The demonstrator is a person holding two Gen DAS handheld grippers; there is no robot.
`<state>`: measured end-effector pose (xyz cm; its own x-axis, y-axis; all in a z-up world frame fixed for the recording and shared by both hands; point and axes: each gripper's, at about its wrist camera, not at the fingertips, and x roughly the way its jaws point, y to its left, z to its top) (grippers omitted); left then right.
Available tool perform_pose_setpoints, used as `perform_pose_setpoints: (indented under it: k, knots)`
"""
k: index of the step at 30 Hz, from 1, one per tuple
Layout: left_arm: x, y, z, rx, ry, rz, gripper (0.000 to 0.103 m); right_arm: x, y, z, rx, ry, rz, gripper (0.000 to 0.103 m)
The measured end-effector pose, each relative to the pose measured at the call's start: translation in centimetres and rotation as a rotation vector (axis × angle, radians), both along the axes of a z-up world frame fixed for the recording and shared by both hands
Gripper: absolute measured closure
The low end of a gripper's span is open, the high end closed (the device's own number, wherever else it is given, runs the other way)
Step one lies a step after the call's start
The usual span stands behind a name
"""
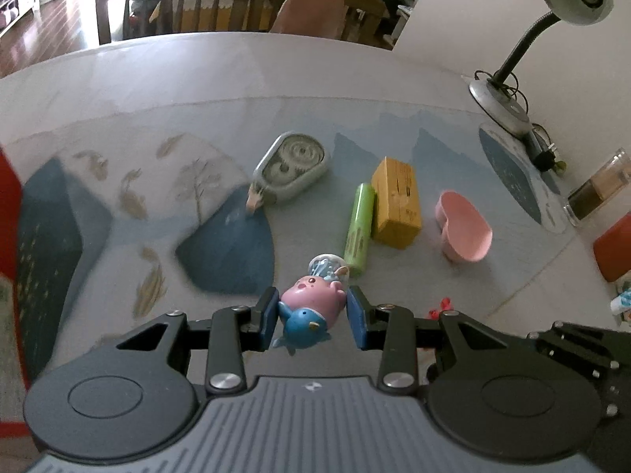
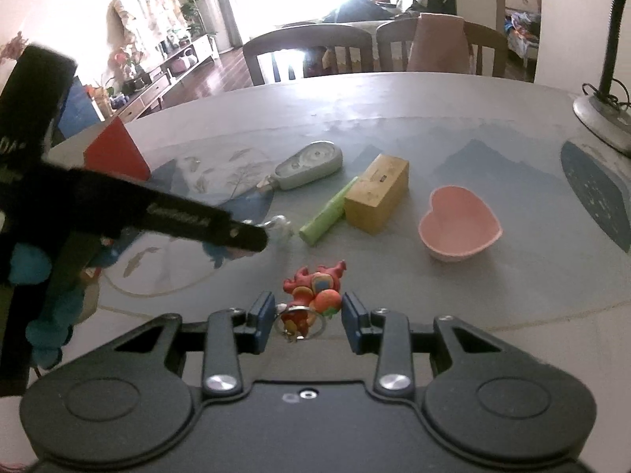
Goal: Organize rigid objects
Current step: 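Grasp the pink pig toy with the left tool while the right tool grasps the orange keyring toy, then carry the pig toy and orange keyring toy with both tools over the shoebox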
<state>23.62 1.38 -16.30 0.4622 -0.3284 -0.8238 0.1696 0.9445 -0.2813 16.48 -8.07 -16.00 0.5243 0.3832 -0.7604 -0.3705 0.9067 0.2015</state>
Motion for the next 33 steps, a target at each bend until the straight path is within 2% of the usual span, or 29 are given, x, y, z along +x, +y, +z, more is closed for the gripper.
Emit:
perform_pose_setpoints:
  k: [8,13,24,33]
  knots:
    - [-3.3,2.1,1.2,-0.036,-0.009,0.03,0.067,-1.6,0.6,1.8,0.017,0.0,-0.003,0.068]
    - [-5.3,4.0,3.0,-0.064,-0.04,0.047,0.067,-2.5,2.0,3.3,0.024,-0.014,0.009,0.068]
    - [-8.3,9.2,6.6,-0.123,-0.083,0.086,0.067,-4.3,7.2,7.2,0.059,-0.07,0.062,0.068]
    - [-10.3,14.6,9.1,-0.124,-0.147,0.134,0.067,-5.2,13.0,9.2,0.07,-0.106,0.137,0.068]
